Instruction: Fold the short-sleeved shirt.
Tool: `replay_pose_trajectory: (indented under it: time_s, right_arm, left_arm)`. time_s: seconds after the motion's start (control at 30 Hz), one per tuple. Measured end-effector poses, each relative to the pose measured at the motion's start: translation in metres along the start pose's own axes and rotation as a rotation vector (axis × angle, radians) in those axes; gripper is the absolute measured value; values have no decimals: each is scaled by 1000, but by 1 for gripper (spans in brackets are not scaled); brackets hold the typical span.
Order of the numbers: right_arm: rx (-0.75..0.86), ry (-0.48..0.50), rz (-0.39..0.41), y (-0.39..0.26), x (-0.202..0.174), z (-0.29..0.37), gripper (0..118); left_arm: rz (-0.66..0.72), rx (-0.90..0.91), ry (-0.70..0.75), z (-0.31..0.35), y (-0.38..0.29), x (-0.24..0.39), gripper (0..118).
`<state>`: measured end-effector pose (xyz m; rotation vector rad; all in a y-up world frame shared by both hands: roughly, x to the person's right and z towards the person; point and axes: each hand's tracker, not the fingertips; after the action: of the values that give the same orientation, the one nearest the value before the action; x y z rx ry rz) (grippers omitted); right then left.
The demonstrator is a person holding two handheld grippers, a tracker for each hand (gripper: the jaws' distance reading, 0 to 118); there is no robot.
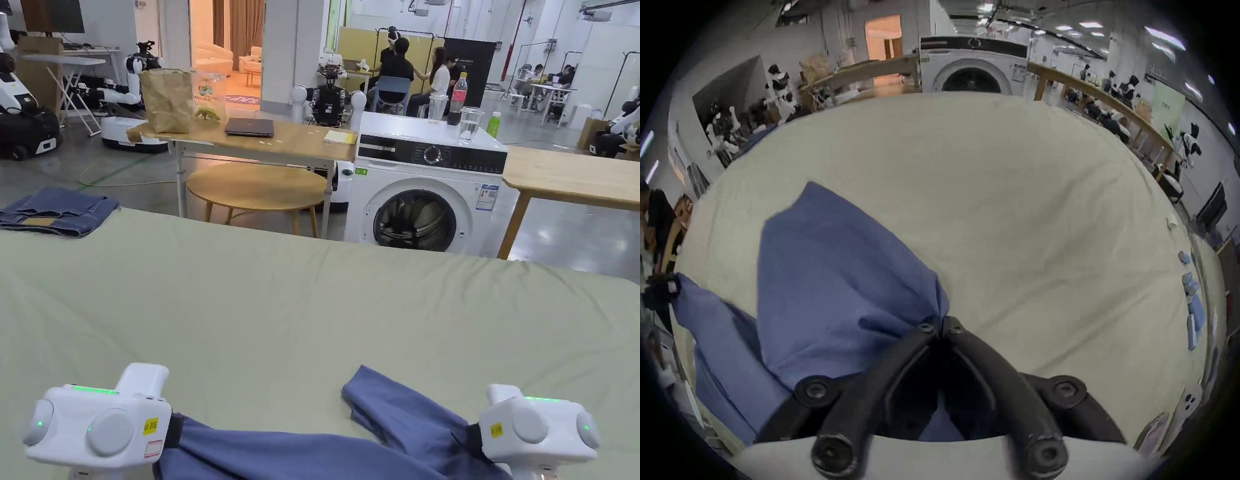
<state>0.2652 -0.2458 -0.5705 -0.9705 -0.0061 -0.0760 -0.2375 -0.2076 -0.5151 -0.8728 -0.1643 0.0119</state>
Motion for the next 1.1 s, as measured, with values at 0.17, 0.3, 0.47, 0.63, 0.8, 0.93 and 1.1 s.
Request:
replay_pose_trajectory:
  time_s: [0.17,0.3,0.47,0.63,0.8,0.93,1.1]
  right_arm:
    - [160,-19,-18,7,11,50,0]
    - [313,-48,-26,24,21,106,0]
    - [479,-129,8,48,29,178,0]
    - [604,-186,17,72,36,234,0]
    - [695,-210,2,103,33,283,0]
    - [743,-226,12,130,26,311,0]
    - [796,-258,15,171,21,339,0]
  left_arm:
    - [-11,46,-18,16,13,-1,0]
    - [-23,114,-34,41,38,0,0]
    - [-40,222,-29,85,80,-2,0]
    - [-36,323,3,126,127,-9,0]
    - [-32,387,4,159,185,-14,0]
    - [-51,437,26,181,222,-9,0]
    - [-38,493,54,206,275,-10,0]
